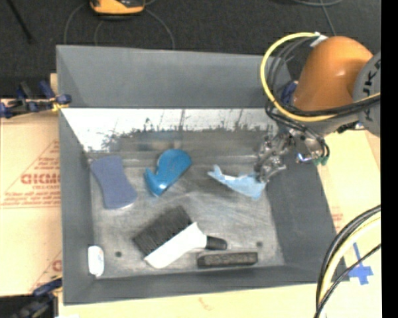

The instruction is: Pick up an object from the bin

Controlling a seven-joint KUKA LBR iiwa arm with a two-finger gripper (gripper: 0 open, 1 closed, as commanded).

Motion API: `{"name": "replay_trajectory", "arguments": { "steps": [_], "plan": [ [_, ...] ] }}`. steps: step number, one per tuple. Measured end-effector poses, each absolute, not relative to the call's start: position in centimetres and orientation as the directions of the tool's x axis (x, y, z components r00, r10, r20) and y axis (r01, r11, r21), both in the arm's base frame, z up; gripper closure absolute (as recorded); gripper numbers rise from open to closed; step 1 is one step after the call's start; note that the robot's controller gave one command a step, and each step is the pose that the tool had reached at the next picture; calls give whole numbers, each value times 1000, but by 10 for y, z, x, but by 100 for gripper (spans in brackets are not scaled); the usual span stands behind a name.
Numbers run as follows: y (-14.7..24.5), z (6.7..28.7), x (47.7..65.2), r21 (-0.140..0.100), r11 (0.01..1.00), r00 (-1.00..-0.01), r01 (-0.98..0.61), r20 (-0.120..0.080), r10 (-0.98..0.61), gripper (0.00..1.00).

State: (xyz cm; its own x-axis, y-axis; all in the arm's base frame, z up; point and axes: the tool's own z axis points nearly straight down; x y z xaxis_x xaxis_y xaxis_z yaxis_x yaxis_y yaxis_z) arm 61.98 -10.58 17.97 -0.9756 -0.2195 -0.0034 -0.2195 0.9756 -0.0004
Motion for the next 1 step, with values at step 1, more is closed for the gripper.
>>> {"name": "replay_trajectory", "arguments": {
  "steps": [1],
  "plan": [
    [-102,196,624,-3,975,-975,-223,-9,-223,100]
  ]
}}
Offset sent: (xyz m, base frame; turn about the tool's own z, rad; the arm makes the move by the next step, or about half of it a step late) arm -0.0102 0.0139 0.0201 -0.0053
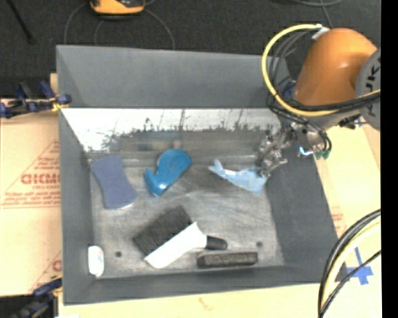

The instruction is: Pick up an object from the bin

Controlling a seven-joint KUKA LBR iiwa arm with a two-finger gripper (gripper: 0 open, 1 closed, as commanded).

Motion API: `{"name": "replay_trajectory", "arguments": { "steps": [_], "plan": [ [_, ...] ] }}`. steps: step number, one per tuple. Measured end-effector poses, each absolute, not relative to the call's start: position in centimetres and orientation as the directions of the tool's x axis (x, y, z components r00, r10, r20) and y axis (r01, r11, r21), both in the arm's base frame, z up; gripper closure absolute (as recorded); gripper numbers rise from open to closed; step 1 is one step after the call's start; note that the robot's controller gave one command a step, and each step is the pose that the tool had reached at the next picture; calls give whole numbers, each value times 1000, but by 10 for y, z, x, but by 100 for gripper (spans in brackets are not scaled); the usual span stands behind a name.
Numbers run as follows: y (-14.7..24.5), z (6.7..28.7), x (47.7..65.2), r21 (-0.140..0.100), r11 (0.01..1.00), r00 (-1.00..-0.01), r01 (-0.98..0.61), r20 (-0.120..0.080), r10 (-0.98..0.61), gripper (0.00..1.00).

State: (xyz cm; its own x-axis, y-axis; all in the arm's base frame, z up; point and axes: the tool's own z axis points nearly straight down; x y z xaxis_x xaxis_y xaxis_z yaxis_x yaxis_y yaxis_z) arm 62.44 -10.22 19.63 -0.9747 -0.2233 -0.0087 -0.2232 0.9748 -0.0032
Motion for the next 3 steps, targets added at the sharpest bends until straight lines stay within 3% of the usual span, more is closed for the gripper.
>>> {"name": "replay_trajectory", "arguments": {
  "steps": [1,2,3],
  "plan": [
    [-102,196,625,-4,974,-974,-225,-9,-225,100],
    [-92,189,622,-3,937,-937,-349,-4,-349,100],
    [-84,145,636,-7,835,-835,-551,-8,-551,100]
  ]
}}
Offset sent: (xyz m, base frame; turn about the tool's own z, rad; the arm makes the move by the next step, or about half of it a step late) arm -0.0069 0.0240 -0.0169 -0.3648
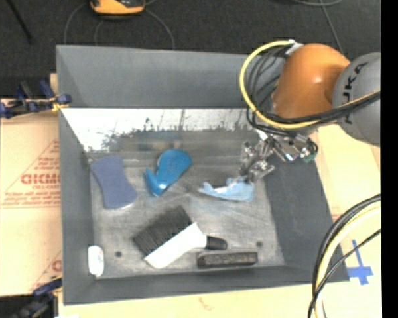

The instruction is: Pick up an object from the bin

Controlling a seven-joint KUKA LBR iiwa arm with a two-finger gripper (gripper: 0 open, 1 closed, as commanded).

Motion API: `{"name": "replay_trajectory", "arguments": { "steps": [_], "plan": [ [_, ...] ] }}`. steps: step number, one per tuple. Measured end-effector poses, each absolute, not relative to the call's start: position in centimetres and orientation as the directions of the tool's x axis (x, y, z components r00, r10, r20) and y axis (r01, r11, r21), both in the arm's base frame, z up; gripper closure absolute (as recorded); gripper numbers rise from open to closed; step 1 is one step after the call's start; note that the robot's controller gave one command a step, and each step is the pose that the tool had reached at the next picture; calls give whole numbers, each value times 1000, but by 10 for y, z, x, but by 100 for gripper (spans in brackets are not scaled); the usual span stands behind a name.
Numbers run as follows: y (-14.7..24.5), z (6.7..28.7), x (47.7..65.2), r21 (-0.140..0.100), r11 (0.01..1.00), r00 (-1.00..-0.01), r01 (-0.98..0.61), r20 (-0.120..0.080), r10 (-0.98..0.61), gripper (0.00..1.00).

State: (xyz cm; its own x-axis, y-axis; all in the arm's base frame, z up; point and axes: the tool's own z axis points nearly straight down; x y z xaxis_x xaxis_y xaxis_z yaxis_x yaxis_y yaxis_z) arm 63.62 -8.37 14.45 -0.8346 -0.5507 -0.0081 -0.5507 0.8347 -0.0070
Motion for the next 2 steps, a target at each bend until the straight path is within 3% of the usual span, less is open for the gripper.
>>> {"name": "replay_trajectory", "arguments": {
  "steps": [1,2],
  "plan": [
    [-81,160,616,8,892,-892,-452,7,-452,100],
    [-74,192,636,-5,863,-863,-505,-7,-505,100]
  ]
}}
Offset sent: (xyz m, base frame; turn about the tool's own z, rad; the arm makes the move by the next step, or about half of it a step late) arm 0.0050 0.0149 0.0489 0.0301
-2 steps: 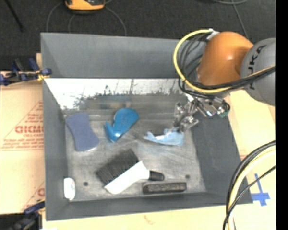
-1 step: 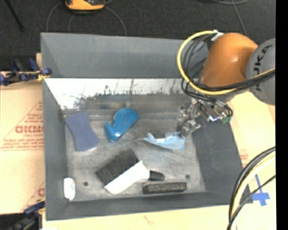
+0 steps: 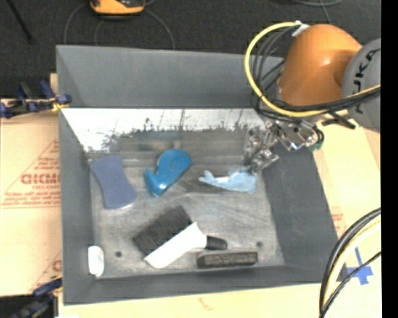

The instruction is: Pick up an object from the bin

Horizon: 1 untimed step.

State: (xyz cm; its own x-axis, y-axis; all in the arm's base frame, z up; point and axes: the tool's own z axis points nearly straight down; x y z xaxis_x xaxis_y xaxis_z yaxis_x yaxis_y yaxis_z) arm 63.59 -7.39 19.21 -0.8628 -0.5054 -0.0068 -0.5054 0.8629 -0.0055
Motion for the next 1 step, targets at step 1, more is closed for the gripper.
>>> {"name": "replay_trajectory", "arguments": {
  "steps": [1],
  "plan": [
    [-71,192,639,-7,854,-853,-521,-8,-521,100]
  ]
}}
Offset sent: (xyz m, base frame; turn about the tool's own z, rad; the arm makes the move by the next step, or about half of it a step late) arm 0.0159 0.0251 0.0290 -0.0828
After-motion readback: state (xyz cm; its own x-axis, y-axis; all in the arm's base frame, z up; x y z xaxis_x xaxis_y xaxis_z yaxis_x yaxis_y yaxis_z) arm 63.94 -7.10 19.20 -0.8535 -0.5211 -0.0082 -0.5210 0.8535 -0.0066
